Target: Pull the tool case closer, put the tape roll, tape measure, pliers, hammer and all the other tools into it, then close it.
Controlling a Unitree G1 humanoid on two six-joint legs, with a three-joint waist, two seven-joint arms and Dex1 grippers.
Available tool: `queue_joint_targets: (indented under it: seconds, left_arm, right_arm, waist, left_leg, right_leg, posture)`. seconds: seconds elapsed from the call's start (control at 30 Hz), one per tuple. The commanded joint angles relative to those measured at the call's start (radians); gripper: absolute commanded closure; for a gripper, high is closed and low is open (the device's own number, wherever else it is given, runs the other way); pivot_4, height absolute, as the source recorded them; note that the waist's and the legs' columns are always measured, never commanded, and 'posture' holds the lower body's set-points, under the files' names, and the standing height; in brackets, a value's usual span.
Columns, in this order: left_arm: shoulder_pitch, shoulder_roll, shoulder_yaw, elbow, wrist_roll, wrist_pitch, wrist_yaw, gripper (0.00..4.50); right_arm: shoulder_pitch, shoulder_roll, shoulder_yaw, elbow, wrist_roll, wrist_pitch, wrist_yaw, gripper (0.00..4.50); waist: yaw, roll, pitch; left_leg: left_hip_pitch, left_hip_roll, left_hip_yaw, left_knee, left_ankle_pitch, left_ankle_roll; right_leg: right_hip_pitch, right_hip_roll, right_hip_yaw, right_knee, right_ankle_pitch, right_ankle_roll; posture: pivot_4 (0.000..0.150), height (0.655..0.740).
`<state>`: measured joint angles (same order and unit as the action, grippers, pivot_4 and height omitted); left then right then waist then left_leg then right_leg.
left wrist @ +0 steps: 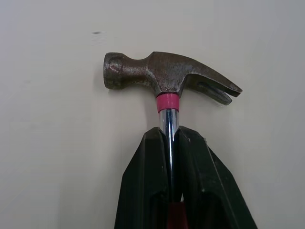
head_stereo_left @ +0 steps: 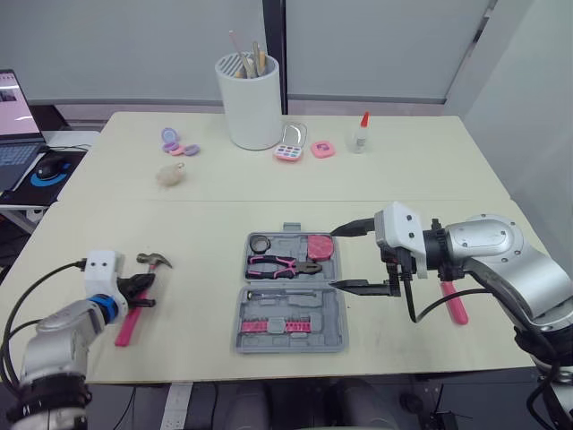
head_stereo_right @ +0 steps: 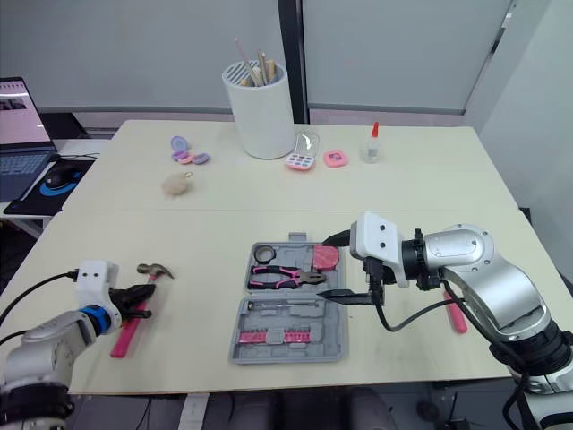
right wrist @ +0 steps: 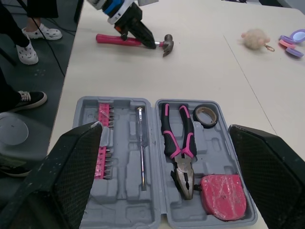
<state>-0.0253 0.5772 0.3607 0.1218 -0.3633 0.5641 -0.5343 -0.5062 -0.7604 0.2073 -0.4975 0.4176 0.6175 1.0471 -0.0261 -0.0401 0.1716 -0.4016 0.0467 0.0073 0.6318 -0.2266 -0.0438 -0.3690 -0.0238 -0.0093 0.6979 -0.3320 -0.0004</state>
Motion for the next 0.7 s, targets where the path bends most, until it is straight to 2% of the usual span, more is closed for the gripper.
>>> queue_joint_targets:
  seconds: [0.03, 0.23, 0.47, 0.7]
  left_arm:
    - [0.063, -0.082, -0.012, -0.253, -0.036, 0.075, 0.101, 4.45]
    - [0.1, -0.184, -0.067, -0.347, 0.006, 0.113, 0.206, 4.45]
    - [0.097, -0.177, -0.11, -0.269, 0.069, 0.051, 0.21, 4.45]
    - [0.133, -0.197, -0.078, -0.325, 0.024, 0.056, 0.201, 2.2]
  right_arm:
    - [-0.006, -0.008, -0.029, -0.025, 0.015, -0.007, 0.001, 0.0]
    - [-0.012, -0.01, -0.019, -0.015, 0.012, -0.012, 0.01, 0.0]
    - [-0.008, -0.012, -0.018, -0.017, 0.008, -0.013, 0.015, 0.0]
    - [0.009, -0.017, -0.03, -0.032, 0.008, -0.007, 0.007, 0.0]
  waist:
    - [0.001, 0.0, 0.0]
    - [0.001, 0.0, 0.0]
    - [0.001, 0.0, 0.0]
    - [-0.001, 0.001, 0.0]
  left_leg:
    - [0.0, 0.0, -0.001, 0.0, 0.0, 0.0]
    - [0.0, 0.0, -0.001, 0.0, 0.0, 0.0]
    - [0.001, 0.0, -0.001, 0.0, 0.0, 0.0]
    - [0.001, 0.0, -0.001, 0.0, 0.0, 0.0]
  right_leg:
    - [0.0, 0.0, 0.0, 0.0, 0.0, 0.0]
    - [0.001, 0.002, 0.0, 0.0, 0.0, 0.0]
    - [0.001, 0.002, 0.0, 0.0, 0.0, 0.0]
    - [0.001, 0.002, 0.001, 0.0, 0.0, 0.0]
  posture:
    - [0.15, 0.7376]
    - [0.15, 0.7376]
    - [0.15, 0.7376]
    - [0.15, 0.7376]
